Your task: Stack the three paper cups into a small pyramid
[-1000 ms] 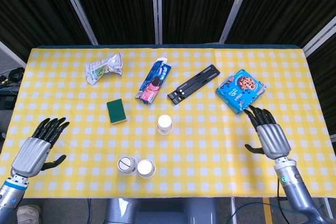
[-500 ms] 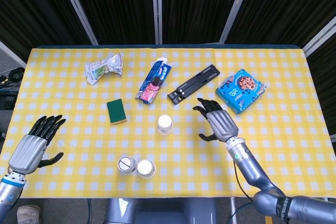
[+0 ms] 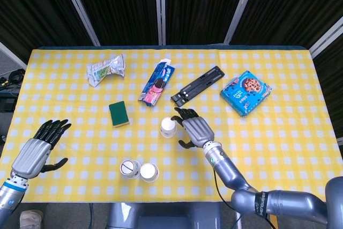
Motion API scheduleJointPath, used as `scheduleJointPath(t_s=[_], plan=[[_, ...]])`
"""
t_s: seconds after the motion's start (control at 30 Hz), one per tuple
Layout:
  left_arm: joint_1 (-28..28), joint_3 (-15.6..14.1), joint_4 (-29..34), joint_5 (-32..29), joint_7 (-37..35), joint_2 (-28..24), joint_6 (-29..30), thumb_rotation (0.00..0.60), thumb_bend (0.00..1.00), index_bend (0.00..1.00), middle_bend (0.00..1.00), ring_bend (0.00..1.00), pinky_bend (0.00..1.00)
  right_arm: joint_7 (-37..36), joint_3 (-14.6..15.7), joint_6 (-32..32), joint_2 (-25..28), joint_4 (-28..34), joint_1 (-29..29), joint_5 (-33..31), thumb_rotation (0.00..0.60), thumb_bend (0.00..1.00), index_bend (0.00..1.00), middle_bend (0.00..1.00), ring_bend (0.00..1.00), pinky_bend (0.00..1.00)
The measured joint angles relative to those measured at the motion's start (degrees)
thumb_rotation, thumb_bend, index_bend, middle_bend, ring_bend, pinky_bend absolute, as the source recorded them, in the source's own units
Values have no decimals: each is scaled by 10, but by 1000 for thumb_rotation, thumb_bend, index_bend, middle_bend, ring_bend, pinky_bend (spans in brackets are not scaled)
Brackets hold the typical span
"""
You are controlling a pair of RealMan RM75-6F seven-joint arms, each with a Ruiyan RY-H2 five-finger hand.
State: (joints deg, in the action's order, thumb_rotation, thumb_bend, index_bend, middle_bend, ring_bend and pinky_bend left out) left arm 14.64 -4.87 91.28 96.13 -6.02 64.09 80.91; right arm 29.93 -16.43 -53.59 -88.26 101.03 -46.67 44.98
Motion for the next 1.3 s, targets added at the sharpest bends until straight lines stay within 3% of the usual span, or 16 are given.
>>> scheduleJointPath(t_s=[0.23,0.53,0.77,1.03,1.3], plan=[[1,0,-2,4,-12,-2,-3,600,250,0,0,0,0,13,-4,-3,-26,-37,-35,-36,600,242,136,0,0,0],[2,3,-5,3,-16,-2,-9,600,251,0,0,0,0,12,6,0,-49,-63,-58,-65,600,309,136,0,0,0],[1,1,-2,10,-10,-2,-10,600,251,0,0,0,0,6,7,3,-65,-87,-72,-70,600,377,198,0,0,0],[2,1,-2,12,-7,-1,-14,600,251,0,0,0,0,-7,13,6,-82,-113,-80,-66,600,382,220,0,0,0],[2,1,-1,13,-7,-2,-15,600,251,0,0,0,0,-15,19,2,-96,-128,-84,-60,600,380,391,24,0,1]])
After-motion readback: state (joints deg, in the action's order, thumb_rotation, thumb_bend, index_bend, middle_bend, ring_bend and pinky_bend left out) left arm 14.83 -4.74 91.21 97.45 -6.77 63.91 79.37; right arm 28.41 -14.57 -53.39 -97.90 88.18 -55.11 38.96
